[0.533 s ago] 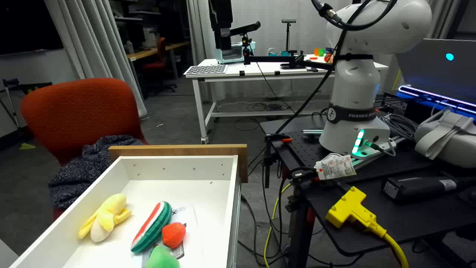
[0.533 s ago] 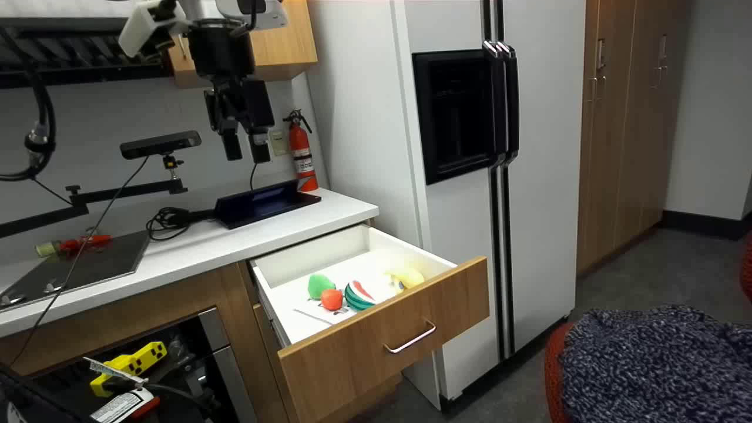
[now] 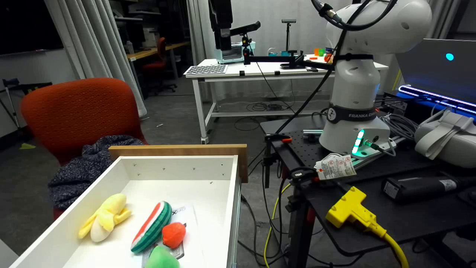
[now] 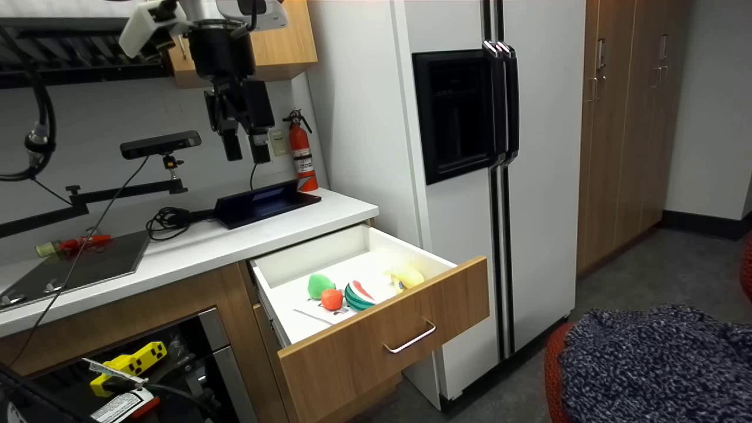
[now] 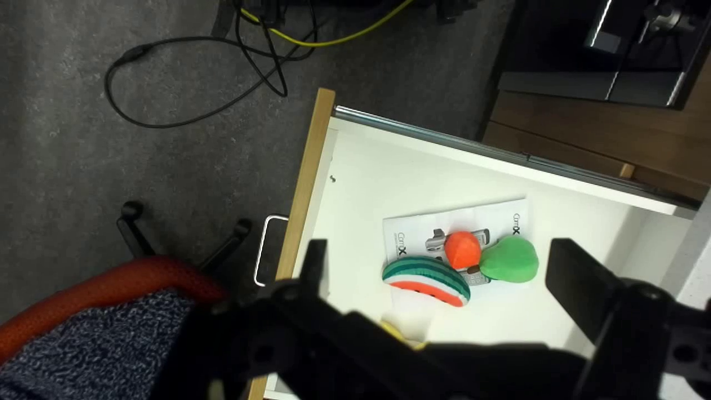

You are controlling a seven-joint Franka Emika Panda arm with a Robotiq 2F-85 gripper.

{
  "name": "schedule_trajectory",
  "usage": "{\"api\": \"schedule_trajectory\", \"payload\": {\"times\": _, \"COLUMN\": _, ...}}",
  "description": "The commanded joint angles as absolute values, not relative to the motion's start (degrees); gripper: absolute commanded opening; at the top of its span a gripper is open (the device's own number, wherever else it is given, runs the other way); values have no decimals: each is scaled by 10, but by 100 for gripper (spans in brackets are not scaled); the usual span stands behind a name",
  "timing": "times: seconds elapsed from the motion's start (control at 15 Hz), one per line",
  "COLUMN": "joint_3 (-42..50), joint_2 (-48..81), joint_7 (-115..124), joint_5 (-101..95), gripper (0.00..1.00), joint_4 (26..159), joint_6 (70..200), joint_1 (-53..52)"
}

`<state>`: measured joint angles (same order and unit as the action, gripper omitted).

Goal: Close the drawer

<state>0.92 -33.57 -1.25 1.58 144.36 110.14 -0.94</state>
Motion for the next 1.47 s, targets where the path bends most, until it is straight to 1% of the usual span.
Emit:
{"api": "schedule_trajectory", "payload": {"times": 0.0, "joint_3": 8, "joint_2": -335, "joint_7": -14, "joint_5": 17, "gripper": 100, "joint_4": 1443, "joint_6": 1100, "joint_1": -7}}
{"api": "schedule_trajectory", "payload": {"times": 1.4, "joint_3": 0, "joint_2": -335, "joint_7": -3, "joint_5": 1, "gripper": 100, "joint_4": 1444, "joint_6": 1104, "joint_1": -1}}
